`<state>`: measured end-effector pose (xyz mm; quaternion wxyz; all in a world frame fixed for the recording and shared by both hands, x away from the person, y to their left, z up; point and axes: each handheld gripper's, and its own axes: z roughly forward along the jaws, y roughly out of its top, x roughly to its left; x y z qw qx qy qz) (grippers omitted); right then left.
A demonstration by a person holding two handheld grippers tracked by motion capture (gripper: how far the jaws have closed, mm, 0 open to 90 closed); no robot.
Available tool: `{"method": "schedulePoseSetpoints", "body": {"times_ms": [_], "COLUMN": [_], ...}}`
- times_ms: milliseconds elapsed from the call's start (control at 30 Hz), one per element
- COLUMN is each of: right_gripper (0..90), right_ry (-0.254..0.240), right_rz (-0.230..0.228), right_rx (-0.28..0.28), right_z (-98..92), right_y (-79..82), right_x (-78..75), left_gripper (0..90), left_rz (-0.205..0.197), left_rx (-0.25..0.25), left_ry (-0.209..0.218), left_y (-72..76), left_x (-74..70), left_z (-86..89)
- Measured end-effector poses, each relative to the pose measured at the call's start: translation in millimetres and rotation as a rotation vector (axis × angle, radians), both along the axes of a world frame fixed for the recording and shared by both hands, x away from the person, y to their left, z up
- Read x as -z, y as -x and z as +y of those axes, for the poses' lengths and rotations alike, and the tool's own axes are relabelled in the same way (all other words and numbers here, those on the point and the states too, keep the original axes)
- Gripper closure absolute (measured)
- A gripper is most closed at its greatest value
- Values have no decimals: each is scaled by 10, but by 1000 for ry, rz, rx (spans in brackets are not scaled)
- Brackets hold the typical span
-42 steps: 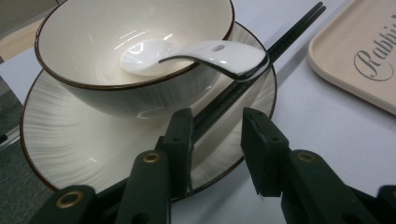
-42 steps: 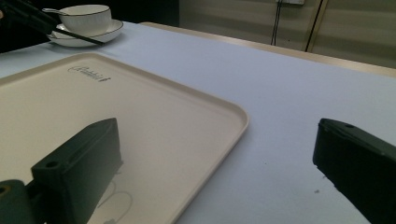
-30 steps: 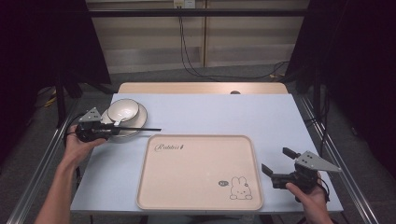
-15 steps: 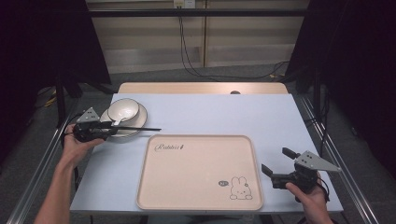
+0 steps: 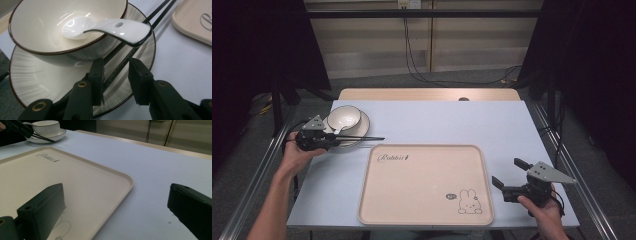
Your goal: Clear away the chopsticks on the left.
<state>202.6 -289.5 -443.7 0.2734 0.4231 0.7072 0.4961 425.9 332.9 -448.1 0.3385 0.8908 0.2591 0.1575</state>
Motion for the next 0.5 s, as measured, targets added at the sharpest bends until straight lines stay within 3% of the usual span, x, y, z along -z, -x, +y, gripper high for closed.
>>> {"method": "schedulePoseSetpoints", "body": {"times_ms": [67,100,167,200,300,333,500], "right_gripper": [9,9,9,9,9,9,9], "right_ry": [0,-5,-18,-25,-26,-24,-20], "right_rz": [2,2,8,13,12,11,12], "right_rx": [-3,0,0,9,13,8,10], "right_z": [4,1,-9,-30,-33,-29,-23], "right_y": [-1,-4,-6,-11,-7,-6,-10], "right_x": [1,4,6,10,7,7,10], "left_gripper": [693,692,705,711,759,775,823], "left_rz": [2,35,38,58,64,87,100], "left_rx": [4,5,3,20,23,39,46], "left_ry": [-13,-13,-4,-28,-36,-47,-48], "left_y": [-2,-15,-21,-41,-43,-48,-64], "left_x": [6,-15,-7,-33,-39,-53,-57], "left_z": [-34,-42,-55,-70,-94,-101,-112]}}
